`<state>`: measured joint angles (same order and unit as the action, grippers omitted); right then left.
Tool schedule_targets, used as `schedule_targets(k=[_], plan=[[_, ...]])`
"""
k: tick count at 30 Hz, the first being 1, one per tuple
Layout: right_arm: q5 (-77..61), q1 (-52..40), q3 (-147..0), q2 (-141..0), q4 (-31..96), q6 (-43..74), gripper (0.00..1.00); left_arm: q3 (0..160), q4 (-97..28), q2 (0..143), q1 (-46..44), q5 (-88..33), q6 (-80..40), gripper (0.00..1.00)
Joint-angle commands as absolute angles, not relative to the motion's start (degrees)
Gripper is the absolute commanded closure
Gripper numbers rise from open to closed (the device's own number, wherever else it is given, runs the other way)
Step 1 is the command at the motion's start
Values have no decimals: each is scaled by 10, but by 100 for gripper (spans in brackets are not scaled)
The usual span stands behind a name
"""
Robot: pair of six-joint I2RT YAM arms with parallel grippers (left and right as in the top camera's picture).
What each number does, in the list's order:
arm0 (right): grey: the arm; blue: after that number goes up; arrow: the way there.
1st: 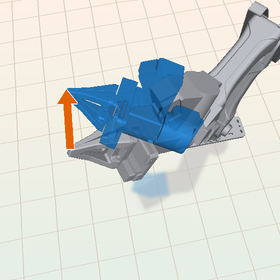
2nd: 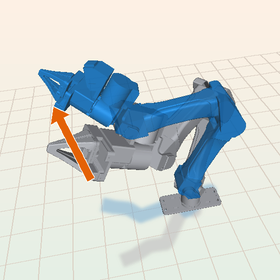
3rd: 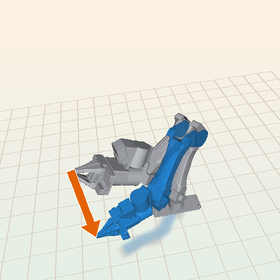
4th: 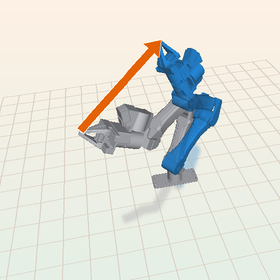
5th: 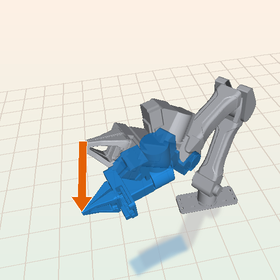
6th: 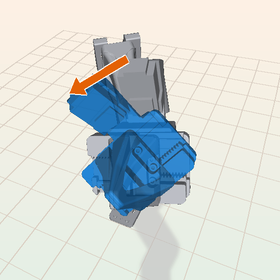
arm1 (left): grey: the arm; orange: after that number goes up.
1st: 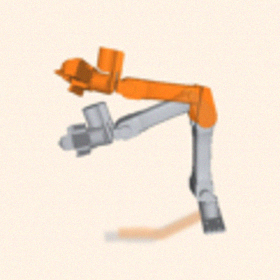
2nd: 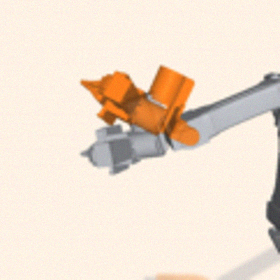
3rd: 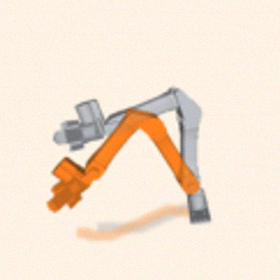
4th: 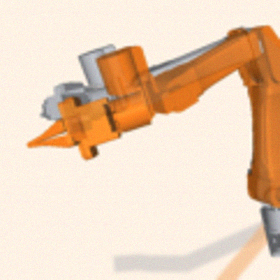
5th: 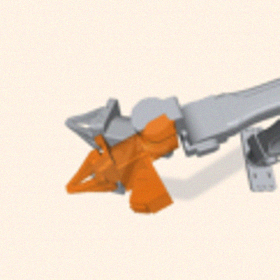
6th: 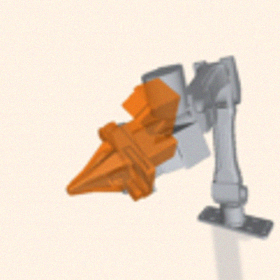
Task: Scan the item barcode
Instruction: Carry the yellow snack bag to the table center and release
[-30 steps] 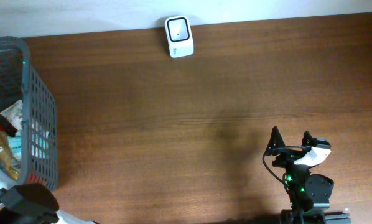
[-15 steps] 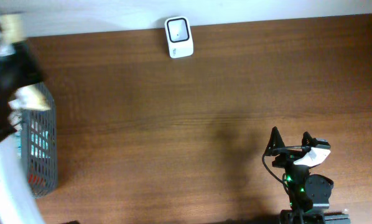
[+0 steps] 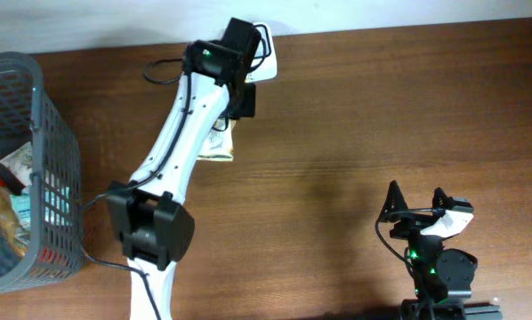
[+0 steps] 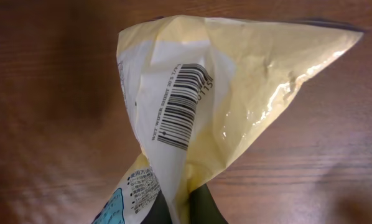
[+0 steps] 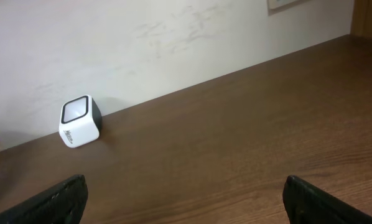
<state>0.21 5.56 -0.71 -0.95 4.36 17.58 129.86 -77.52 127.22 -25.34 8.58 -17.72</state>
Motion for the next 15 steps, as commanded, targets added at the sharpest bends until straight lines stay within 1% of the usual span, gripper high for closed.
schedule_targets(k=[1, 4, 7, 9, 10, 11, 12, 13, 15], plan=[[7, 53, -3, -7, 46, 174, 2, 1301, -754, 1294, -255, 95, -187, 100], [7, 53, -3, -7, 46, 174, 1, 1301, -762, 1327, -256, 93, -189, 100], [7, 53, -3, -7, 46, 174, 1, 1301, -823, 1332, -271, 92, -191, 100], [7, 53, -3, -7, 46, 174, 1, 1301, -853, 1332, -299, 88, -200, 100], [7, 53, -3, -7, 46, 174, 1, 1301, -862, 1332, -317, 88, -199, 86], [7, 53, -3, -7, 46, 174, 2, 1301, -860, 1332, -335, 88, -199, 36], [7, 53, -3, -7, 46, 174, 1, 1305, -860, 1331, -342, 96, -199, 22], [7, 53, -3, -7, 46, 174, 2, 1331, -868, 1324, -345, 129, -199, 1], [7, 53, -3, -7, 46, 174, 1, 1416, -902, 1298, -324, 176, -199, 1]])
